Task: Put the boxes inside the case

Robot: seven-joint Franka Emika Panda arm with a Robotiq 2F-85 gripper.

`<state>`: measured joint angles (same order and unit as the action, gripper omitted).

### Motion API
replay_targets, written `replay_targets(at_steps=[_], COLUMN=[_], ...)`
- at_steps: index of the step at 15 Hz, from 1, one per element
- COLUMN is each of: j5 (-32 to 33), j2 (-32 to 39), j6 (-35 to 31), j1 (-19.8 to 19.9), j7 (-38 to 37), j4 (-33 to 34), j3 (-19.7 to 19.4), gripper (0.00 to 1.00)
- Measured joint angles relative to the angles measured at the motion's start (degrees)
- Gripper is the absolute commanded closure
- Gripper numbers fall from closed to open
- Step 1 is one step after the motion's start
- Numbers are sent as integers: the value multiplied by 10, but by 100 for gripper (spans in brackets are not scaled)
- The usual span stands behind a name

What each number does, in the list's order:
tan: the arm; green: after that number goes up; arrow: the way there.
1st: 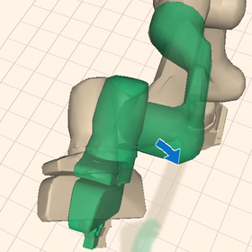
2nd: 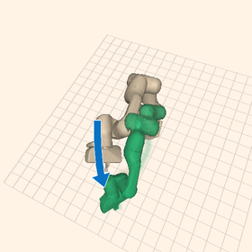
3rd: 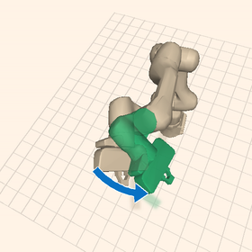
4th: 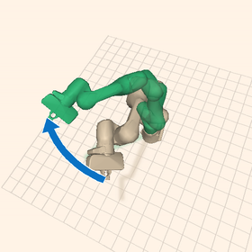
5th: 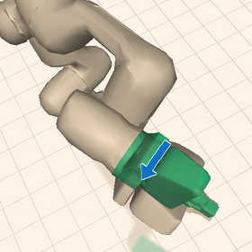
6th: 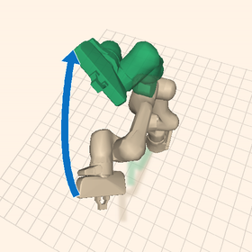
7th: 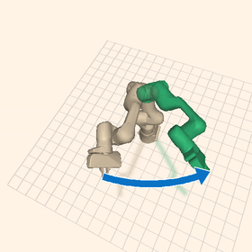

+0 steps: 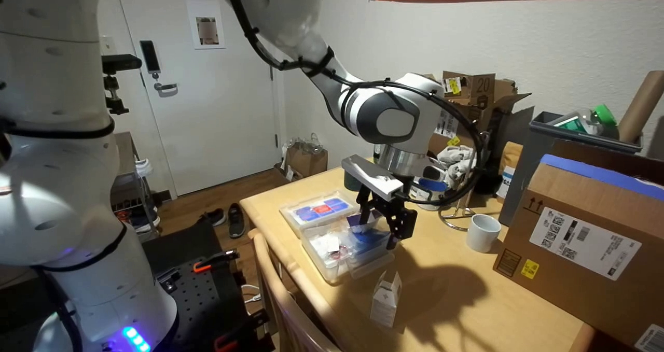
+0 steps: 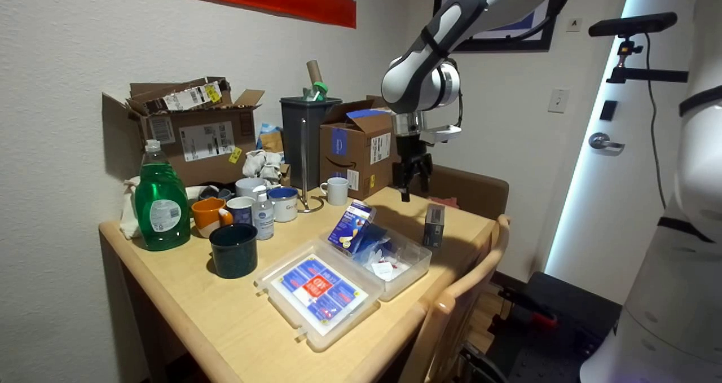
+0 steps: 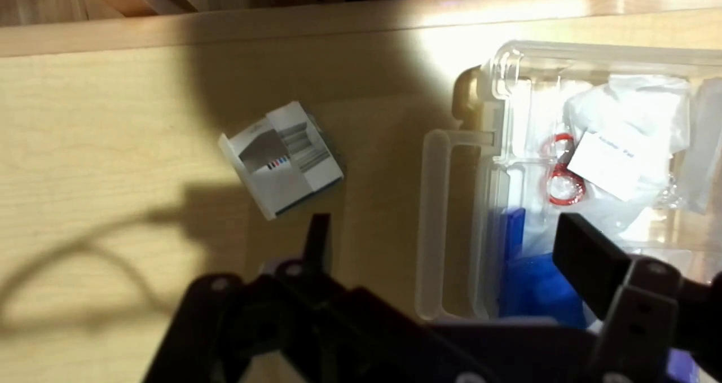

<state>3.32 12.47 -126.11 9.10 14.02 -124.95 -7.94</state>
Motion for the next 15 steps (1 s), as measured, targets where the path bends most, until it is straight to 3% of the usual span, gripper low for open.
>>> replay_targets(at_steps=[10,15], j5=[1,7], j2=[15,38], j6=[0,0], j1=[17,17], j7=[5,47], j4=[-10,-9], j3=[-10,-6], gripper=[0,0])
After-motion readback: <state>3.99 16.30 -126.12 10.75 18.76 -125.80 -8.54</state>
